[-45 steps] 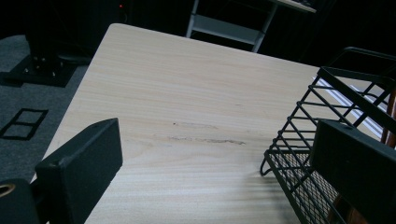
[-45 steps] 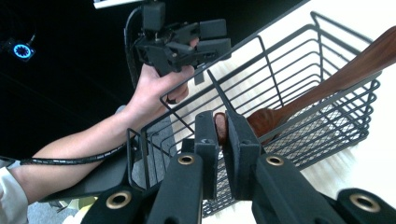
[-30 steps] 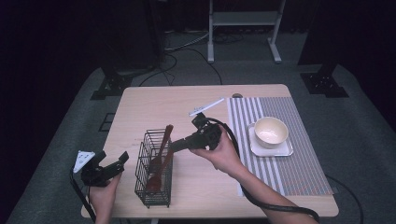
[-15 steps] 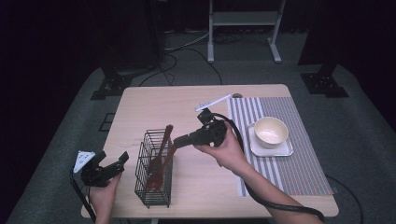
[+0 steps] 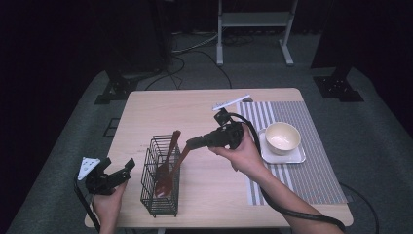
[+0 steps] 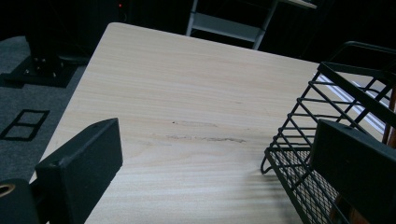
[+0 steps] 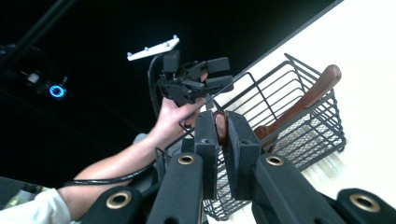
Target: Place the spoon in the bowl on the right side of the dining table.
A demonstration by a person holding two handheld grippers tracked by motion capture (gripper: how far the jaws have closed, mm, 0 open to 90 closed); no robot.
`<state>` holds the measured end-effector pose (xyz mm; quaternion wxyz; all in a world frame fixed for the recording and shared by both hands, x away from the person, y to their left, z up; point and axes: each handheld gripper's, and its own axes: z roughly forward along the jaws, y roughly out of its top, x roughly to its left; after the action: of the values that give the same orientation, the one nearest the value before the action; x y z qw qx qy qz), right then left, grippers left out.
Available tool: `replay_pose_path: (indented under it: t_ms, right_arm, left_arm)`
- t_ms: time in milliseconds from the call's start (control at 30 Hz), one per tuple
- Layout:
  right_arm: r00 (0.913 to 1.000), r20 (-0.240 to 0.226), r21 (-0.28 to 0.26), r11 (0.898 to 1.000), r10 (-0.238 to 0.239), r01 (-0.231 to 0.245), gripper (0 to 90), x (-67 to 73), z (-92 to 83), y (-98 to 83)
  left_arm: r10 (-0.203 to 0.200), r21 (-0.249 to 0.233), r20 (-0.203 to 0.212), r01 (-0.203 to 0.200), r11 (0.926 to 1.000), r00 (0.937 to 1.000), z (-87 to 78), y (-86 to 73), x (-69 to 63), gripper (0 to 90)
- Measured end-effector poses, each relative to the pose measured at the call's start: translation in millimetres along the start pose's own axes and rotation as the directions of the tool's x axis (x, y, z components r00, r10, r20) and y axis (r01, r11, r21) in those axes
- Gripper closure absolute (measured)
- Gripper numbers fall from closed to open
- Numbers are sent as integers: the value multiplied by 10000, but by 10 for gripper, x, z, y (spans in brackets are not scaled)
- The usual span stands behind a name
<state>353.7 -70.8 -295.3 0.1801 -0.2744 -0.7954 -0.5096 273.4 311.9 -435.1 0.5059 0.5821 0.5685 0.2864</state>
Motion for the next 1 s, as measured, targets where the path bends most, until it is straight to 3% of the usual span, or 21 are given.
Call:
replay_pose_path:
  t_ms: [1000]
  right_arm:
    - [9984,22,-583,9968,557,-554,838,-136,-359,-75]
  left_arm:
    - [41,-19,-101,-42,10000,9999,-17,4,26,16]
